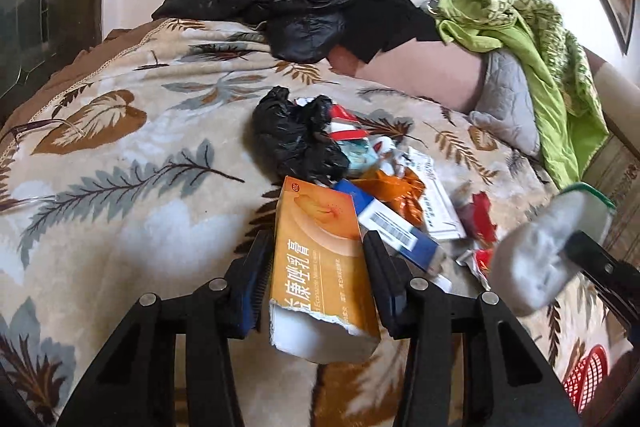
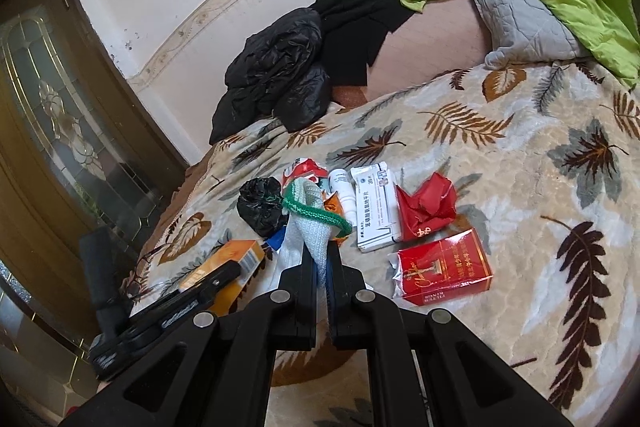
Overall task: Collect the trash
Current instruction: 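Carry sock and orange box to the red basket and open both tools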
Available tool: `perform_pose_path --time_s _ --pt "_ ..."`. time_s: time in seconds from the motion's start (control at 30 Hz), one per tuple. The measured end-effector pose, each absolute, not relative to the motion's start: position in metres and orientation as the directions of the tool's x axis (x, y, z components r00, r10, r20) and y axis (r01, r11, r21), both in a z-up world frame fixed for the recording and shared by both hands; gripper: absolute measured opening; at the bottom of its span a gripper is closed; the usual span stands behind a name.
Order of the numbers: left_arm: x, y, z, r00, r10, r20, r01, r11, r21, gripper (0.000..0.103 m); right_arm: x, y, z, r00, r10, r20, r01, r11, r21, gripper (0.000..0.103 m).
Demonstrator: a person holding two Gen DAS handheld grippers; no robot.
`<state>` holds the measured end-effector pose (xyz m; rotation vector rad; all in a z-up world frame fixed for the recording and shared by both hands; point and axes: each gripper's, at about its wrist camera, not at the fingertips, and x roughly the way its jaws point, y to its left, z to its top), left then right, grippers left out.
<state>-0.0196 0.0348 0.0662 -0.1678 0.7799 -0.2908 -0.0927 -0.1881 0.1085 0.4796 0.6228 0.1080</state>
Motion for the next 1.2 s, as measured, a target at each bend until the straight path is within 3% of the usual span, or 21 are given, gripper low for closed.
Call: perform_pose_path --time_s 0.27,0.57,0.73,0.9,1.2 --pt "-0.058 0.019 0.078 0.671 -0.416 -0.614 0.3 0.909 -0.288 0.045 -0.111 -0.198 0.115 0.826 0.218 -0.52 0.067 0.878 0.475 0.005" --pt "-0.124 -0.047 0.103 0.557 -0.611 -0.562 0.557 0.777 -0.293 0.045 -0.206 -0.239 0.135 0.854 0.214 -0.475 0.086 0.841 0.535 0.005" --pt "-0.164 -0.101 0.117 0.433 -0.722 -0.54 0.702 0.646 -0.301 0.045 -0.277 -0.289 0.155 0.878 0.088 -0.47 0.188 0.839 0.51 0.005" --pt "-0.207 -0.162 0.131 0.254 -0.804 -0.538 0.817 0.475 -0.325 0.045 -0.362 -0.34 0.161 0.848 -0.144 -0.511 0.387 0.826 0.409 0.005" --pt "-0.271 -0.264 0.114 -0.015 -0.789 -0.615 0.888 0.272 -0.371 0.047 -0.432 -0.394 0.126 0.708 -0.313 -0.633 0.63 0.685 0.365 0.009"
